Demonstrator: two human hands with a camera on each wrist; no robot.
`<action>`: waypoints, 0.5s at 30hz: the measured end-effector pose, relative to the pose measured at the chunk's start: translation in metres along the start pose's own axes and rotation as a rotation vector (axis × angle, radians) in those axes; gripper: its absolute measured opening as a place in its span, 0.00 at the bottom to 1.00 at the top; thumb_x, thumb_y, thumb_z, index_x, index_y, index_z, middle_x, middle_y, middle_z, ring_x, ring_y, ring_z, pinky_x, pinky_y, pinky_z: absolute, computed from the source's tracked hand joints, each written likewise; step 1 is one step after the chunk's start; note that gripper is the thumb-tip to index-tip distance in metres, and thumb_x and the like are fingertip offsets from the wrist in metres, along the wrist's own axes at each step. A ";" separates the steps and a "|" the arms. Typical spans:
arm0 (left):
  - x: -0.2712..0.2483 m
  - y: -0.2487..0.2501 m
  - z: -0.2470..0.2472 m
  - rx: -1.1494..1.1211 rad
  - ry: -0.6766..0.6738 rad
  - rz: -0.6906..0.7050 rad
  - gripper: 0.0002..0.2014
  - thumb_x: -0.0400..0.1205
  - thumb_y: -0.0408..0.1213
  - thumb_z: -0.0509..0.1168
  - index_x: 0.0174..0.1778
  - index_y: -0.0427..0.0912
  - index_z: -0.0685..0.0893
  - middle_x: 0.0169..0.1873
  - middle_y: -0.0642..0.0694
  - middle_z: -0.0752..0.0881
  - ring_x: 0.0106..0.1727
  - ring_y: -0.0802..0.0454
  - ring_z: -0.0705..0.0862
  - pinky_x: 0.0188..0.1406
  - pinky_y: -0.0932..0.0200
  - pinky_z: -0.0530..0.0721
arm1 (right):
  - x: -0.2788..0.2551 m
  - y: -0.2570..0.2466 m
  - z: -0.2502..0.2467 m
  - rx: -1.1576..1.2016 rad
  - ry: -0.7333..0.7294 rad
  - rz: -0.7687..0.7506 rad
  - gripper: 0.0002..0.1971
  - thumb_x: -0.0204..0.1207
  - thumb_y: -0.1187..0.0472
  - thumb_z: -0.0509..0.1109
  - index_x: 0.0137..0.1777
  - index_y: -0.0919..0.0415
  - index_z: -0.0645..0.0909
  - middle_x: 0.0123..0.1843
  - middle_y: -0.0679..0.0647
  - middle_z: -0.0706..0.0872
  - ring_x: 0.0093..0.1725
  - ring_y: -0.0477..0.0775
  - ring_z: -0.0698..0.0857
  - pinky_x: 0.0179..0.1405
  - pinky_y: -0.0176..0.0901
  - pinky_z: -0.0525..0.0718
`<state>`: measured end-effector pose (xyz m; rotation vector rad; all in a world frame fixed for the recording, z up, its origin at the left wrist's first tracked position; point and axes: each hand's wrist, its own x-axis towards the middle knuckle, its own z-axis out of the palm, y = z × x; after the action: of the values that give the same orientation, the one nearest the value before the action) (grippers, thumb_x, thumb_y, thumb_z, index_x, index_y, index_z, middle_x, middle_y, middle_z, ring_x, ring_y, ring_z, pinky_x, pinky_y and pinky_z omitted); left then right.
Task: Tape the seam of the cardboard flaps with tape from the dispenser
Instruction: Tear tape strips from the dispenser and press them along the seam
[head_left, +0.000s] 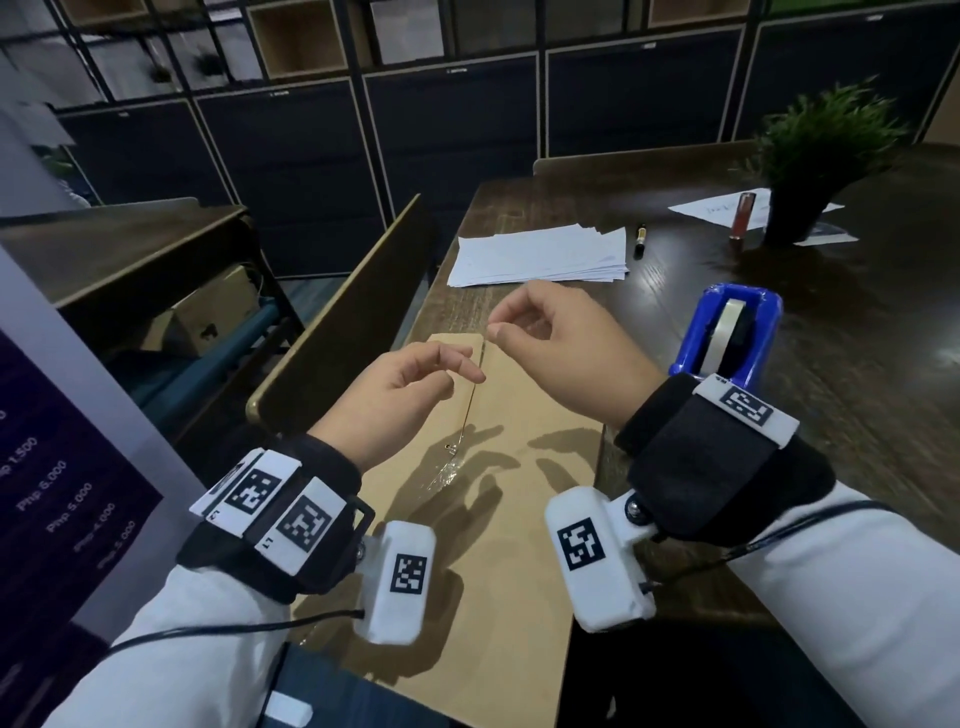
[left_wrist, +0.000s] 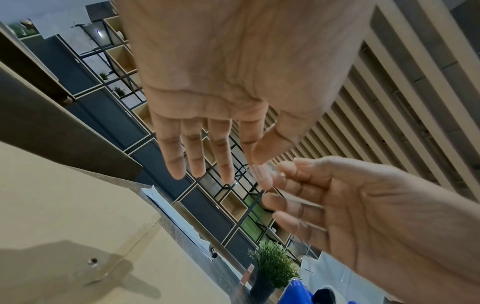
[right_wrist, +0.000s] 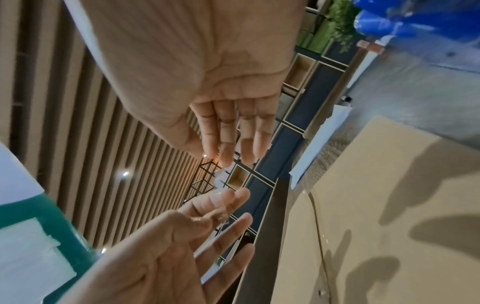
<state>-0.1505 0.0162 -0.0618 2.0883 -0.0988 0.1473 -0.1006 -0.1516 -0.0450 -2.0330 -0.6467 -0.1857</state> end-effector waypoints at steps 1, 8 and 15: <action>-0.001 -0.001 0.000 -0.007 -0.003 0.001 0.18 0.82 0.24 0.56 0.45 0.49 0.88 0.65 0.55 0.82 0.67 0.67 0.77 0.64 0.64 0.73 | 0.001 0.003 0.001 0.037 -0.025 0.050 0.04 0.78 0.56 0.67 0.48 0.55 0.82 0.45 0.46 0.86 0.47 0.47 0.84 0.51 0.43 0.85; -0.001 -0.007 -0.004 0.026 -0.021 0.019 0.18 0.82 0.25 0.58 0.49 0.52 0.87 0.64 0.55 0.84 0.68 0.60 0.77 0.65 0.60 0.73 | 0.002 0.003 0.005 0.305 -0.294 0.294 0.09 0.80 0.57 0.65 0.52 0.59 0.84 0.52 0.48 0.90 0.48 0.49 0.87 0.54 0.44 0.87; -0.001 -0.007 -0.006 0.026 -0.031 0.016 0.13 0.77 0.35 0.61 0.47 0.56 0.88 0.59 0.58 0.86 0.65 0.58 0.80 0.70 0.50 0.74 | 0.004 0.001 0.010 0.291 -0.207 0.234 0.05 0.80 0.60 0.68 0.45 0.59 0.84 0.44 0.50 0.88 0.44 0.47 0.87 0.48 0.42 0.86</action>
<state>-0.1511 0.0251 -0.0648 2.1163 -0.1326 0.1269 -0.0982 -0.1419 -0.0494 -1.8390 -0.5218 0.2471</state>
